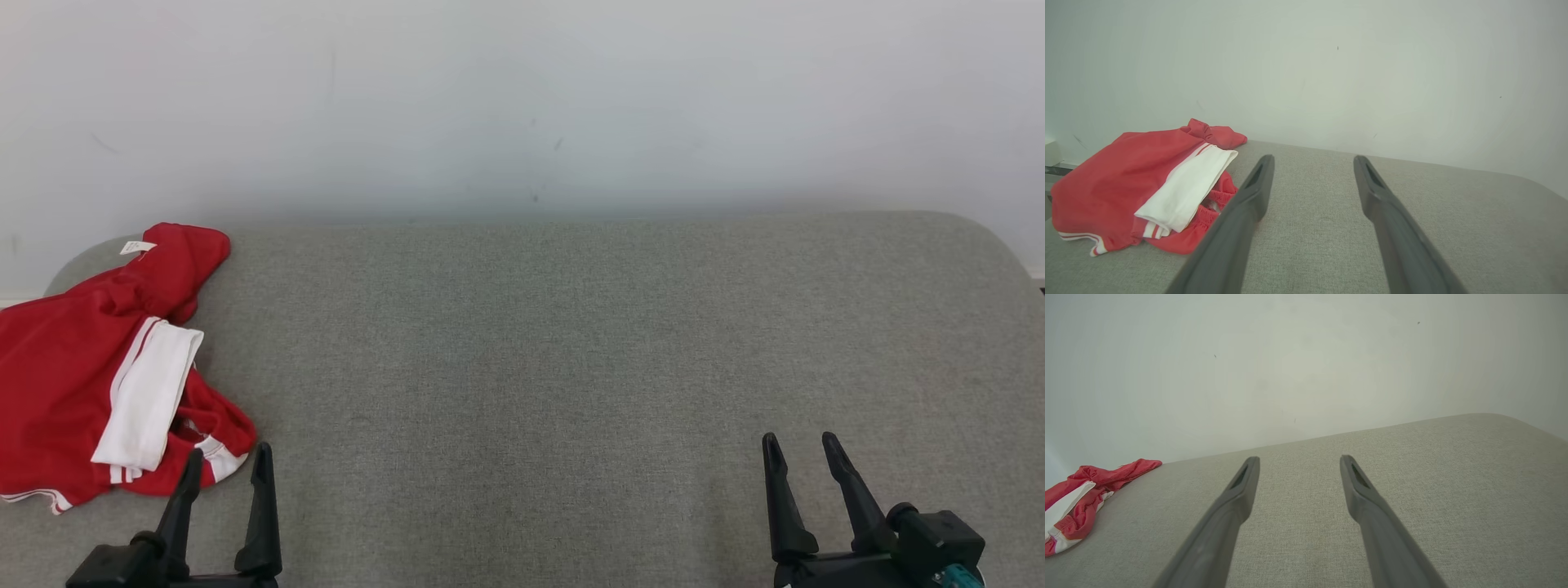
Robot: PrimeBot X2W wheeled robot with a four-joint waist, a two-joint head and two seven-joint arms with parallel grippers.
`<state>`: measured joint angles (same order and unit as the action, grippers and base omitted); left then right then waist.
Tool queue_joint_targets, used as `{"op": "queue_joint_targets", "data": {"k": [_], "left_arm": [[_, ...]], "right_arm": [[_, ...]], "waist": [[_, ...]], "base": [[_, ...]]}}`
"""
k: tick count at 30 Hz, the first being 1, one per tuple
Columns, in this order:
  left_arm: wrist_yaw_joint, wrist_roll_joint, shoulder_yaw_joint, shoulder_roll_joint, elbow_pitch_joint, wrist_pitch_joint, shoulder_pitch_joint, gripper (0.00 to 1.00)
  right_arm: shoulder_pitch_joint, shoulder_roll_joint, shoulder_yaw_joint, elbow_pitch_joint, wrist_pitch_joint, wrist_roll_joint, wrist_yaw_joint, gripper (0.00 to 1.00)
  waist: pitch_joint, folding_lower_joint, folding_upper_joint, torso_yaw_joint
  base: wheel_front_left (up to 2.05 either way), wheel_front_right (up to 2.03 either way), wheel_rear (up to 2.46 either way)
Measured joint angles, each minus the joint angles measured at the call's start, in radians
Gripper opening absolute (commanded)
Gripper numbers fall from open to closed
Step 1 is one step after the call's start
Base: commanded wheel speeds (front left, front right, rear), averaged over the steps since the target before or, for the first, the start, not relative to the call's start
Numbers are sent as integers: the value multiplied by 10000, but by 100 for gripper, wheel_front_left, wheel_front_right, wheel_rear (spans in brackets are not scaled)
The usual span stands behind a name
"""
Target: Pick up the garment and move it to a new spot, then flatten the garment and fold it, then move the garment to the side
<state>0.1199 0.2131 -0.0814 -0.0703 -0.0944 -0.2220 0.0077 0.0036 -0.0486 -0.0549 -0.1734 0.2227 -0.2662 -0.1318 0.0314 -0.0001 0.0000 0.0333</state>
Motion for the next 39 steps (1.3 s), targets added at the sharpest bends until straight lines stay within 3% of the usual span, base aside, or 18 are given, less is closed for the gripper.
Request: {"op": "queue_joint_targets", "data": {"k": [14, 39], "left_arm": [[48, -537, 111, -38, -207, -259, 157, 100], [-56, -721, 144, -332, 301, -153, 519, 100]], "right_arm": [[10, -2, 25, -123, 245, 700, 0, 100], [766, -6, 458, 1298, -512, 993, 0, 100]], "waist": [[117, 0, 0, 33], [179, 0, 0, 89]], "base": [[0, 0, 0], [0, 0, 0]]}}
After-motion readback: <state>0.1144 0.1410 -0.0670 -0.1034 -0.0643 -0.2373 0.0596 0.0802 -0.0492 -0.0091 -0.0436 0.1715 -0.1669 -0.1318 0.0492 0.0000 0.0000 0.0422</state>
